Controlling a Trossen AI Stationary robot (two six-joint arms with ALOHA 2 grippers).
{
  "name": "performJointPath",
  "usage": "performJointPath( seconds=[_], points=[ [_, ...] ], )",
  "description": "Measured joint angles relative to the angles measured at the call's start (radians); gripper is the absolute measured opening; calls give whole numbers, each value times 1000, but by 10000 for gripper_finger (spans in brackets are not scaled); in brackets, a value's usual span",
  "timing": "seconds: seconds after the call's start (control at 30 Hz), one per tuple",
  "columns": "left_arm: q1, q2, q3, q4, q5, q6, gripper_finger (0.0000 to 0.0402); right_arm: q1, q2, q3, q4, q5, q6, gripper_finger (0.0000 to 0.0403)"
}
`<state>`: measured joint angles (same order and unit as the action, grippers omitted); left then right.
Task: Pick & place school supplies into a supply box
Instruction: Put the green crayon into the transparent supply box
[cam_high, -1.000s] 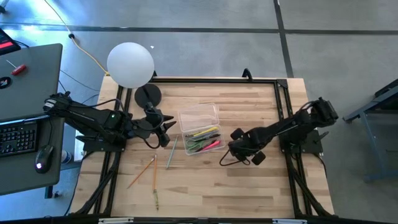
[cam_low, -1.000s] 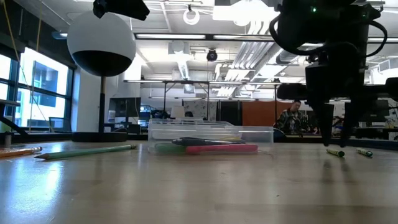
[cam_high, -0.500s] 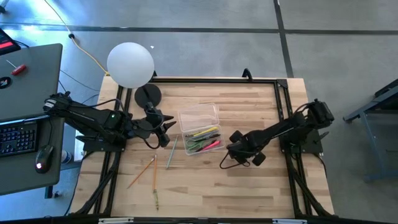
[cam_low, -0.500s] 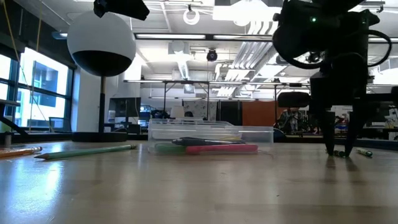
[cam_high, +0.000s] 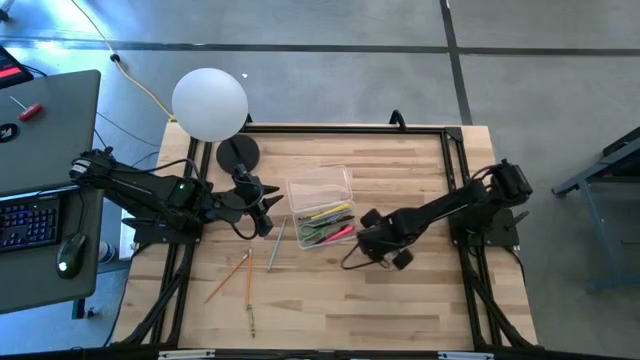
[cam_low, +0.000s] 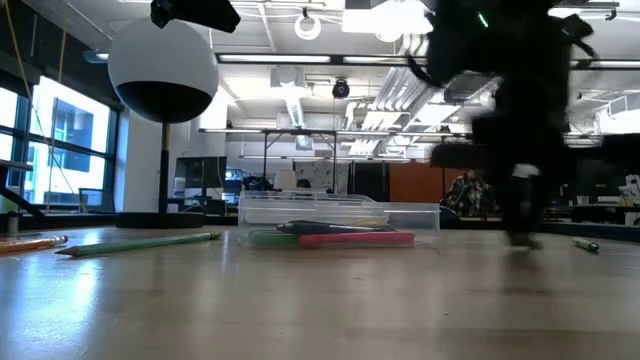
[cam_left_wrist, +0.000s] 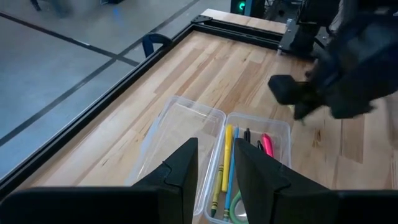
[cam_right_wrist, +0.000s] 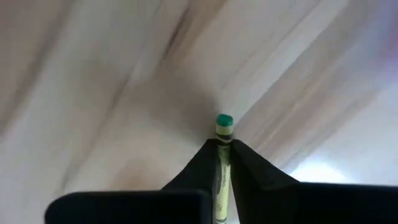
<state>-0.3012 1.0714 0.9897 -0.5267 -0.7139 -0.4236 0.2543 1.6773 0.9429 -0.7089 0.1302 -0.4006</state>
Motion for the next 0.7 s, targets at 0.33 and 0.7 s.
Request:
performJointPath(
  seconds=[0.33,0.7],
  points=[
    [0,0,0,3,0,0,136,-31,-10,295,93,76,40,8],
    [0,0,0,4,27,-3,136,-81,195,308,366,41,-143,4]
  ],
)
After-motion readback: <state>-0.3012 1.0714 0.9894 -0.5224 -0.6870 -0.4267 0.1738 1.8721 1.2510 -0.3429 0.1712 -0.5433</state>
